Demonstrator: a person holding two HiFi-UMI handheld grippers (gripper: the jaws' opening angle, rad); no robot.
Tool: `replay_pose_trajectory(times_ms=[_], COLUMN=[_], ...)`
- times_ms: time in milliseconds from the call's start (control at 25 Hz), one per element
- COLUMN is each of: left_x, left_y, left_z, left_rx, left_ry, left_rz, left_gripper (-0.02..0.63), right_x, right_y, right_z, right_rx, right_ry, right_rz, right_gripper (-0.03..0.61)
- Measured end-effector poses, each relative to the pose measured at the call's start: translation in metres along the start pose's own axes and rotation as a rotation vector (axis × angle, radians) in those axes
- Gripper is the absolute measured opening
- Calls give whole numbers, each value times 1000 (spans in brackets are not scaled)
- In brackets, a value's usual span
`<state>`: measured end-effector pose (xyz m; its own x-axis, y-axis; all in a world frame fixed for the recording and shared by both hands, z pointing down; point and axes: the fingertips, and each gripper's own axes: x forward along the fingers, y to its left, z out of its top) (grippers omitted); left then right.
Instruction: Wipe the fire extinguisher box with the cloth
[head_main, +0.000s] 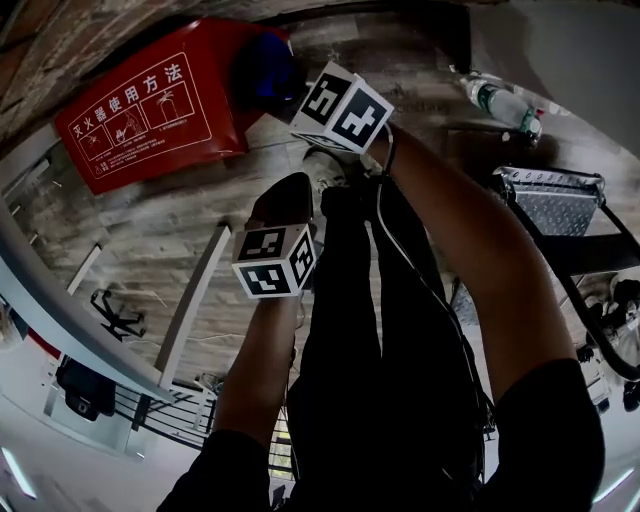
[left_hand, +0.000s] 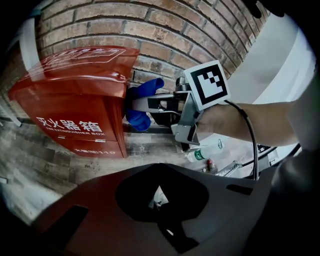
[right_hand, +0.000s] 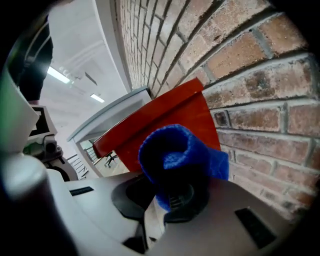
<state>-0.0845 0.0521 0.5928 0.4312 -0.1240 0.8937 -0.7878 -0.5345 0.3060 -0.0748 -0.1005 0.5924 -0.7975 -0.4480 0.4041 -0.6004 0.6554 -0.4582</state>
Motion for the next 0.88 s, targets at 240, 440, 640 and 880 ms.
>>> replay_pose_trajectory(times_ms=[240,440,640,880], left_x=[6,14,34,71], left_y=[11,18,24,30], left_z=[-9,-10,-20,-33], left_rx=[-30,-35,-9,63], left_ry=[11,8,11,49], left_rz=[29,39,26,-13], left_gripper=[-6,-6,-6,-6], right_x=[-2,4,16,31], right_y=[39,31,8,-18], right_z=[-22,-31,-43,-63], right_rx=[-5,-2,-6,49], right_ry=[6,12,10,-32], right_rz=[67,68,36,-23], right_gripper=[43,41,43,41])
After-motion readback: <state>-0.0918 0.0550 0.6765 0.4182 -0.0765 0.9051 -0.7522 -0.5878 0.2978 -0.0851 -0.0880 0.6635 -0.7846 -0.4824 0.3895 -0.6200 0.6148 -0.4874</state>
